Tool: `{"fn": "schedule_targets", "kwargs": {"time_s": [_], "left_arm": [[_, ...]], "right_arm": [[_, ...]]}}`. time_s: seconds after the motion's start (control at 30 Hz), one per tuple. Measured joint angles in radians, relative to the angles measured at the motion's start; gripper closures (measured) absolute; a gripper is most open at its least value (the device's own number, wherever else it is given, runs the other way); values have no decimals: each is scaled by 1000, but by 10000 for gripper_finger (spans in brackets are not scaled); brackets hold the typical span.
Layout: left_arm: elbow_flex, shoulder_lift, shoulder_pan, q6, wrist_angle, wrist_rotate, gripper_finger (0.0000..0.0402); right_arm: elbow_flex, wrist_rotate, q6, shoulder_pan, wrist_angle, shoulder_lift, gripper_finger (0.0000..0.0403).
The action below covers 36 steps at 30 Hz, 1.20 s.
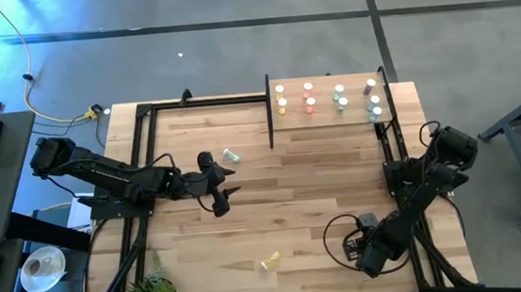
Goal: Pick and place medicine bottles onto shelf by color
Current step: Put the pink pill bottle on the shelf aligned with the other pink pill bottle
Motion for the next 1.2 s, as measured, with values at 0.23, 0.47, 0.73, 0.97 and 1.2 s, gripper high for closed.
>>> {"fn": "schedule_targets", "kwargs": {"time_s": [0.23,0.47,0.73,0.97,1.2], "left_arm": [[0,0,2,8,1,31,163],[3,0,57,11,1,128,163],[59,1,169,48,-24,281,163],[125,1,241,117,-48,404,163],[213,0,277,217,-180,435,163]], "right_arm": [[1,55,-44,-4,-4,0,333],[1,112,-142,-54,-1,0,326],[53,246,-421,-162,16,5,325],[111,316,-716,-279,11,4,325],[186,425,-1066,-392,12,3,325]]}}
